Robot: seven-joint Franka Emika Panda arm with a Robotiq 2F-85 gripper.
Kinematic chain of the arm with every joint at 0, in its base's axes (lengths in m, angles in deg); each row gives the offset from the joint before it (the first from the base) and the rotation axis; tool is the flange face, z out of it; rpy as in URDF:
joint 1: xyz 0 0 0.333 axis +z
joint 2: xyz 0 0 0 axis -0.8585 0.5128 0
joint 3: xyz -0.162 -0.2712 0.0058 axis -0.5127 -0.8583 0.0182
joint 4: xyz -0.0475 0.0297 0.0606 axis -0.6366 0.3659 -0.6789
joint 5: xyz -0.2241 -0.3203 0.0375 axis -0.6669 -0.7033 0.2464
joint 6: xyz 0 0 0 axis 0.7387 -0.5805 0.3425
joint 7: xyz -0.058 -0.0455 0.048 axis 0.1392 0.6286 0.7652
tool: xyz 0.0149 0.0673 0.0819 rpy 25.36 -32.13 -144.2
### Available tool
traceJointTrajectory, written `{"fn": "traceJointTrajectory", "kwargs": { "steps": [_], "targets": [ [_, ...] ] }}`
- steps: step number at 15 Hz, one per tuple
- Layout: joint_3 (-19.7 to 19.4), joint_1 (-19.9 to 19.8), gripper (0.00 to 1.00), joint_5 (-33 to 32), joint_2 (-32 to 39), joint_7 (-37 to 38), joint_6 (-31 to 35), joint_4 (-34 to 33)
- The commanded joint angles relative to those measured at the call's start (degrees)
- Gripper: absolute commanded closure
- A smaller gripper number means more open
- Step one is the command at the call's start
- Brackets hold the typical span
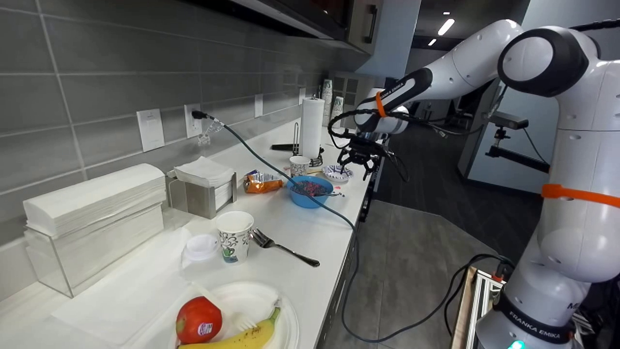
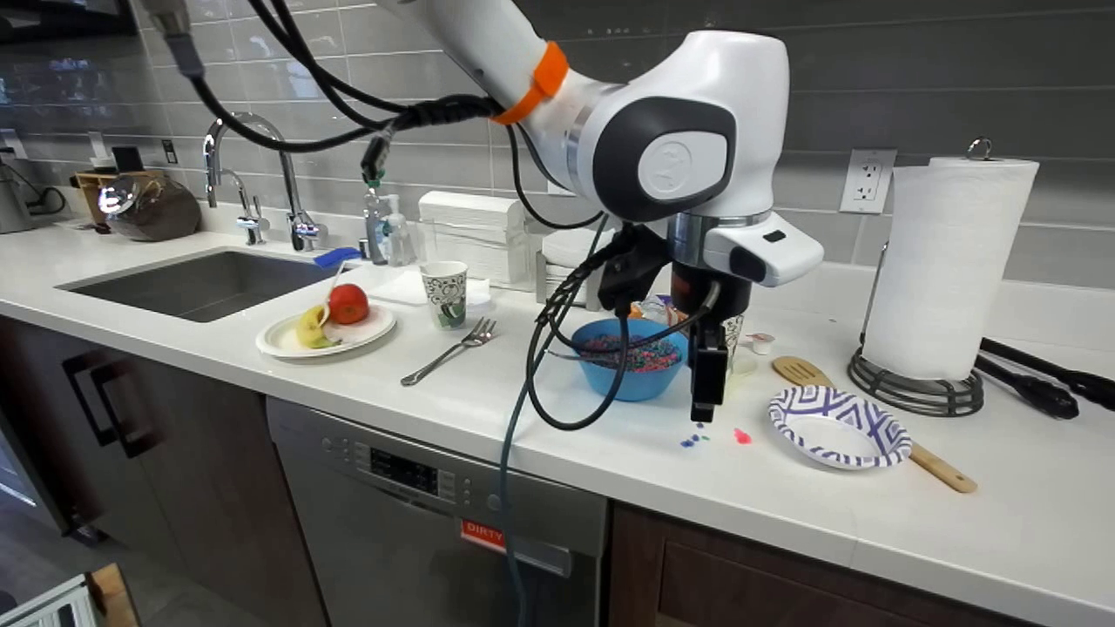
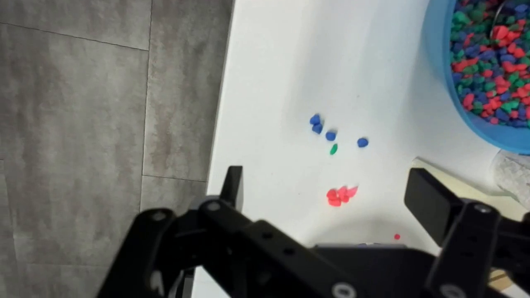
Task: Pick up some cereal from the counter and put it in the blue bowl.
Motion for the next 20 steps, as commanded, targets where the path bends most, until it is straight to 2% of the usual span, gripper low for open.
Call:
{"fn": "traceJointTrajectory", "kwargs": {
  "steps": [1, 5, 6, 14, 20],
  "targets": [
    [-0.4, 0.4, 0.00, -0.6, 4.8, 2.8, 1.2, -3.9],
    [-0.8, 0.4, 0.00, -1.0, 7.8, 3.6, 0.1, -6.1],
    [-0.4, 0.2, 0.00, -0.1, 5.8, 1.9, 0.0, -4.5],
    [-0.4, 0.2, 0.00, -0.1, 6.1, 1.9, 0.0, -4.8],
    [-0.5, 0.5, 0.00, -0.3, 9.7, 3.5, -1.5, -7.6]
  ]
}}
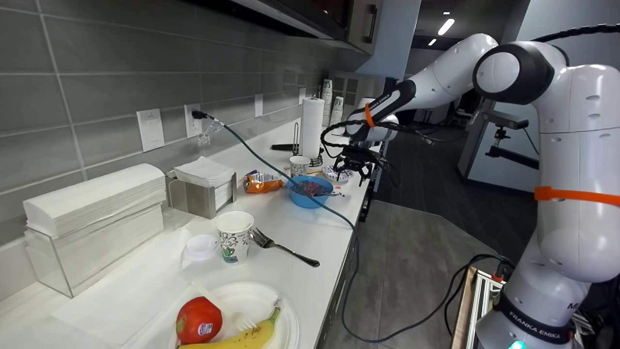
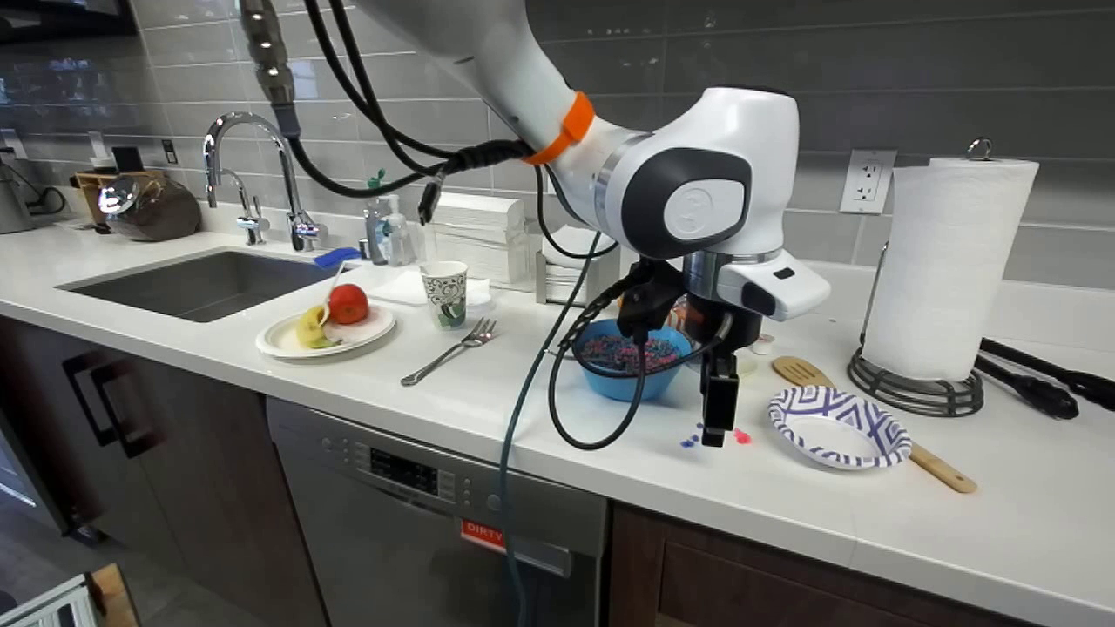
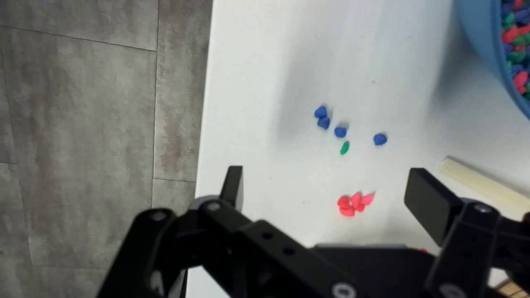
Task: Pick up some cereal from the counter and put it in the blue bowl.
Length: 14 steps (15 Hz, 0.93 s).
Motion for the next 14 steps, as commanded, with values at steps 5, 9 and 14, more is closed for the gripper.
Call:
{"fn": "traceJointTrajectory", "kwargs": {
  "steps": [5, 9, 14],
  "targets": [
    [-0.3, 0.2, 0.00, 0.5, 5.6, 2.0, -2.0, -5.8],
    [-0.1, 0.1, 0.42, 0.8, 7.8, 2.4, -3.3, -8.3],
    [-0.1, 0.4, 0.53, 0.5, 9.8, 3.5, -6.0, -11.0]
  ]
}}
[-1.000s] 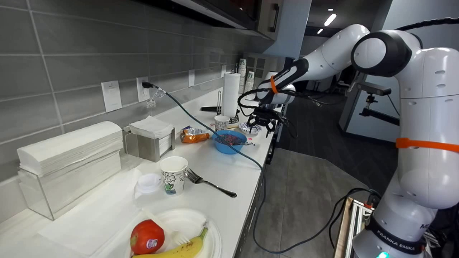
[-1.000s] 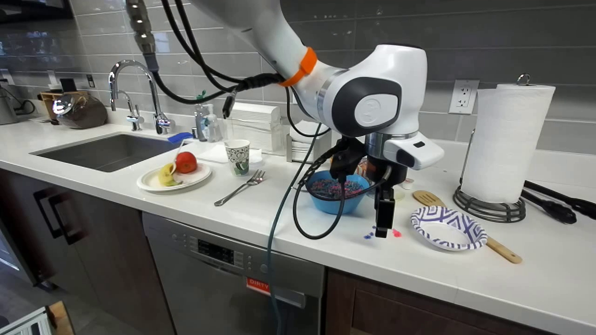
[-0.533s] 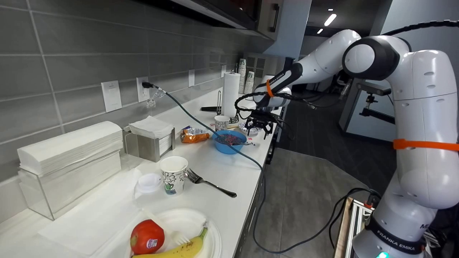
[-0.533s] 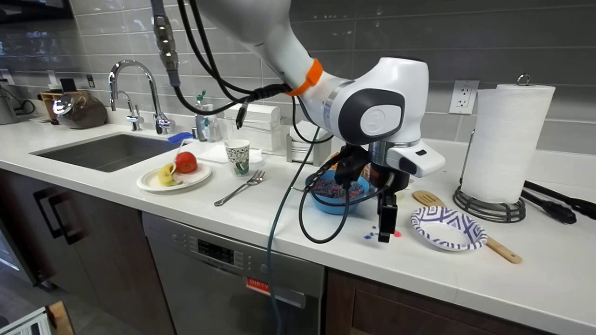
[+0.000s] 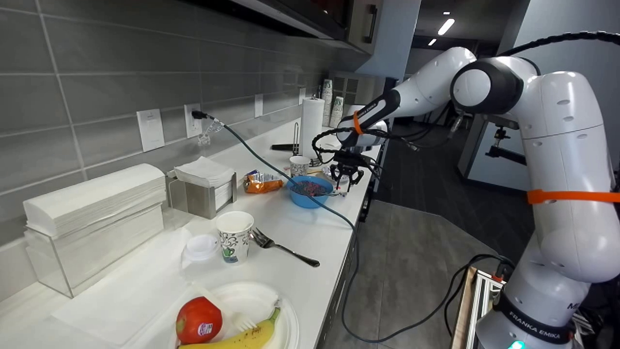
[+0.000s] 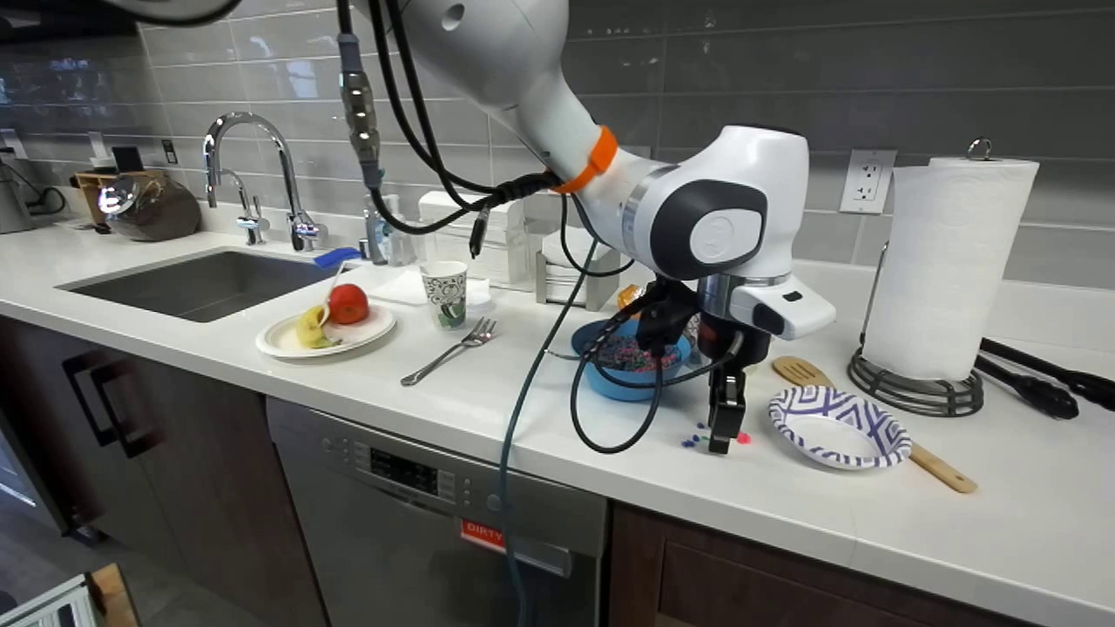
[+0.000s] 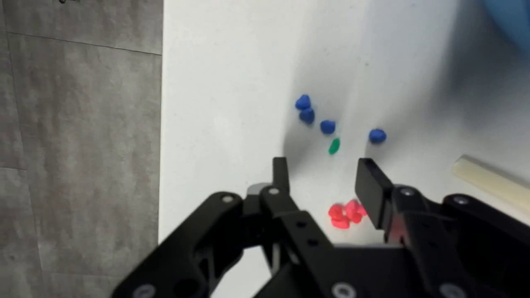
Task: Pick up some cereal from the counter and put it in the blue bowl.
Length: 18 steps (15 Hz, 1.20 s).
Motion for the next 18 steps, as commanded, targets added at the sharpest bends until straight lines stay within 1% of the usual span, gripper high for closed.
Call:
{"fn": "traceJointTrajectory", "kwargs": {
  "steps": [1, 4, 5, 6, 8, 10, 11, 13, 15, 17, 18],
  "targets": [
    [0.0, 0.2, 0.53, 0.4, 2.3, 1.3, -4.3, -3.7],
    [-0.1, 0.3, 0.57, 0.1, 3.3, 1.8, -6.9, -5.5],
    [-0.1, 0.3, 0.61, 0.0, 3.6, 2.0, -7.5, -6.1],
    [-0.2, 0.4, 0.61, -0.1, 3.9, 2.3, -8.0, -6.7],
    [-0.2, 0.5, 0.65, -0.3, 4.5, 2.7, -8.5, -7.7],
    [-0.2, 0.5, 0.67, -0.4, 5.2, 2.9, -8.8, -8.5],
    [-0.2, 0.5, 0.66, -0.3, 5.5, 3.0, -9.1, -8.9],
    [-0.1, 0.5, 0.68, -0.4, 6.0, 3.1, -9.9, -9.5],
    [-0.1, 0.5, 0.73, -0.5, 6.4, 3.2, -10.5, -10.1],
    [-0.1, 0.6, 0.79, -0.7, 6.7, 3.3, -10.9, -10.5],
    [-0.2, 0.6, 0.95, -0.8, 6.8, 3.4, -11.2, -10.7]
  ]
}}
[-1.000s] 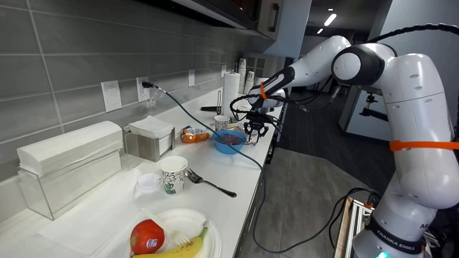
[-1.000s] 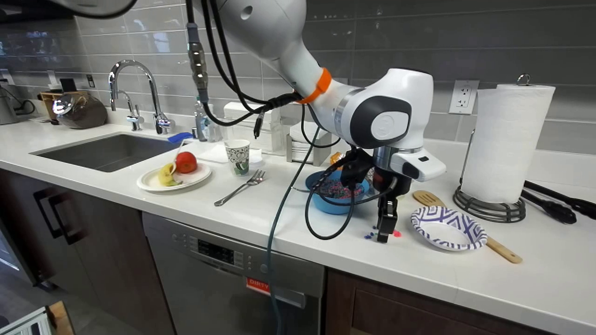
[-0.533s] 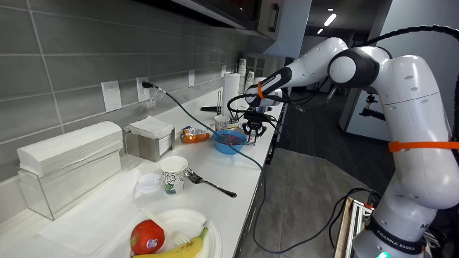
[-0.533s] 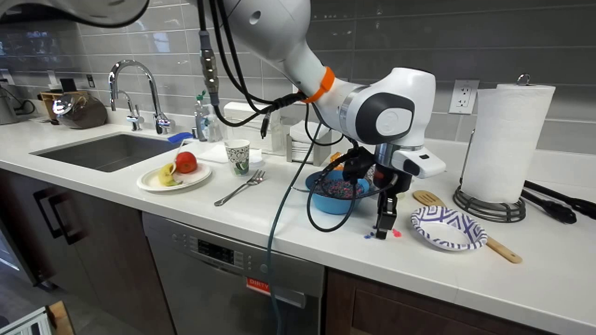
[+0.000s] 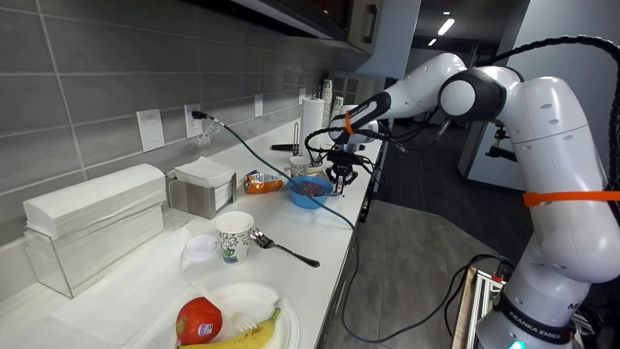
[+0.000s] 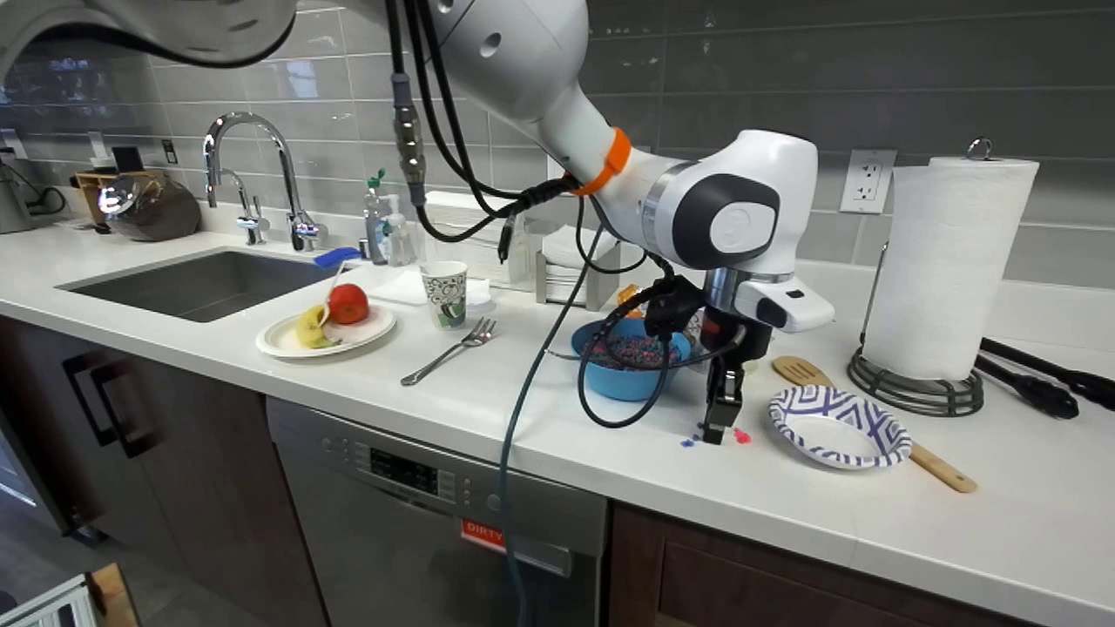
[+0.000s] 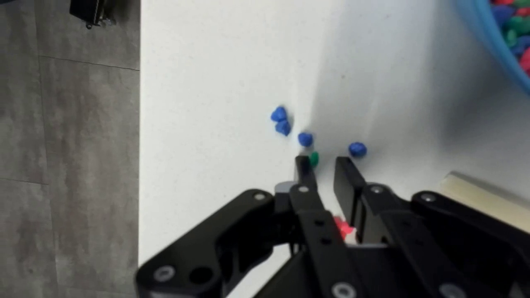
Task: Pick up some cereal from the counter and put it in the blue bowl.
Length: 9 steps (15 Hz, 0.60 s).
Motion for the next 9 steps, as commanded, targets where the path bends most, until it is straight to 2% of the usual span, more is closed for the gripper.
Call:
{"fn": "traceJointTrajectory", "kwargs": {
  "steps": [1, 3, 9],
  "targets": [
    [-0.3, 0.4, 0.96, -0.9, 2.0, 1.4, -2.6, -2.4],
    [-0.3, 0.5, 1.00, -1.1, 2.2, 1.5, -2.9, -2.7],
    [-1.0, 0.5, 1.00, -1.7, 0.9, 2.2, -3.1, -2.5]
  ]
}}
